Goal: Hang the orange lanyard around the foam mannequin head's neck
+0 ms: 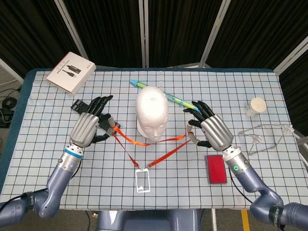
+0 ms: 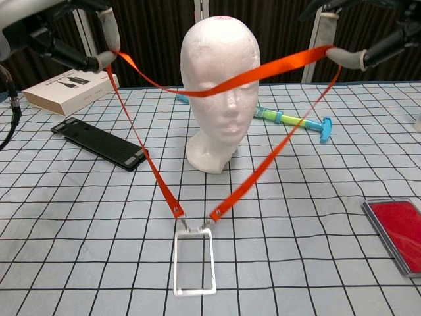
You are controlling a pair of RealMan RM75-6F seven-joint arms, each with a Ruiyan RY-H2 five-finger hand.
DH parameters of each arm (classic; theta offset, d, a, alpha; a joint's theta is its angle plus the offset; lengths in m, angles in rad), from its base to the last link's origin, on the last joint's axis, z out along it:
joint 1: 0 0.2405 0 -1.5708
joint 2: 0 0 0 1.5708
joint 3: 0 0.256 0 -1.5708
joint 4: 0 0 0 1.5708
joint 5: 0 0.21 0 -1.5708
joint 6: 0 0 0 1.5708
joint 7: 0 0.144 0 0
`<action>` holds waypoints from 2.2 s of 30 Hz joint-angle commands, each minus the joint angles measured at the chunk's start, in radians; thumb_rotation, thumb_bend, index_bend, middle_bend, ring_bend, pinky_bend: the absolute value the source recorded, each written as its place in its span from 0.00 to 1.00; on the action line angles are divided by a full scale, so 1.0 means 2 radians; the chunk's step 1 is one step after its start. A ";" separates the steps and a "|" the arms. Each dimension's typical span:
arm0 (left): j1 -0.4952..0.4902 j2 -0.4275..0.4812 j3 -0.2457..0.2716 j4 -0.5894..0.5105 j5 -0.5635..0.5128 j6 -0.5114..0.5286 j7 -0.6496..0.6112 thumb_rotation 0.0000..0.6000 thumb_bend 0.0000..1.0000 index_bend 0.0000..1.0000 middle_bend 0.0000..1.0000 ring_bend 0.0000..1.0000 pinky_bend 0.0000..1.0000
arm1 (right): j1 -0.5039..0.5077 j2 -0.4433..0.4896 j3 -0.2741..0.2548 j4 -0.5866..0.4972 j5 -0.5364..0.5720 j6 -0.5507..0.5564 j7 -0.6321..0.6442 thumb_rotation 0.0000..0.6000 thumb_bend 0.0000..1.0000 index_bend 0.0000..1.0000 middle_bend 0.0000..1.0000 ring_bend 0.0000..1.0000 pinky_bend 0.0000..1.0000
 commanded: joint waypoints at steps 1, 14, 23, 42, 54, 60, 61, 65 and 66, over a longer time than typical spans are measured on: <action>-0.009 0.018 -0.030 -0.027 -0.038 -0.009 0.008 1.00 0.49 0.73 0.00 0.00 0.00 | 0.010 0.011 0.033 -0.028 0.043 -0.013 -0.012 1.00 0.46 0.76 0.20 0.00 0.05; -0.055 0.048 -0.092 -0.038 -0.188 -0.071 0.037 1.00 0.49 0.73 0.00 0.00 0.00 | 0.035 0.007 0.094 -0.009 0.185 -0.054 -0.019 1.00 0.45 0.76 0.20 0.00 0.05; -0.118 0.046 -0.120 0.018 -0.291 -0.120 0.072 1.00 0.49 0.73 0.00 0.00 0.00 | 0.072 -0.017 0.120 0.064 0.271 -0.098 -0.039 1.00 0.45 0.76 0.20 0.00 0.05; -0.198 -0.014 -0.106 0.169 -0.349 -0.179 0.077 1.00 0.48 0.48 0.00 0.00 0.00 | 0.150 -0.106 0.128 0.258 0.317 -0.175 -0.048 1.00 0.43 0.70 0.20 0.00 0.05; -0.220 -0.040 -0.105 0.246 -0.350 -0.222 0.041 1.00 0.00 0.00 0.00 0.00 0.00 | 0.179 -0.165 0.111 0.372 0.313 -0.180 -0.093 1.00 0.00 0.04 0.02 0.00 0.01; -0.215 -0.028 -0.104 0.238 -0.343 -0.209 0.037 1.00 0.00 0.00 0.00 0.00 0.00 | 0.176 -0.164 0.113 0.378 0.309 -0.171 -0.100 1.00 0.00 0.04 0.02 0.00 0.01; -0.213 -0.026 -0.104 0.235 -0.342 -0.207 0.036 1.00 0.00 0.00 0.00 0.00 0.00 | 0.174 -0.162 0.113 0.375 0.309 -0.170 -0.102 1.00 0.00 0.04 0.02 0.00 0.01; -0.199 -0.010 -0.094 0.211 -0.327 -0.195 0.035 1.00 0.00 0.00 0.00 0.00 0.00 | 0.160 -0.143 0.111 0.346 0.304 -0.158 -0.107 1.00 0.11 0.06 0.02 0.00 0.00; -0.194 -0.004 -0.091 0.201 -0.320 -0.189 0.034 1.00 0.00 0.00 0.00 0.00 0.00 | 0.154 -0.135 0.109 0.334 0.298 -0.154 -0.106 1.00 0.17 0.07 0.02 0.00 0.00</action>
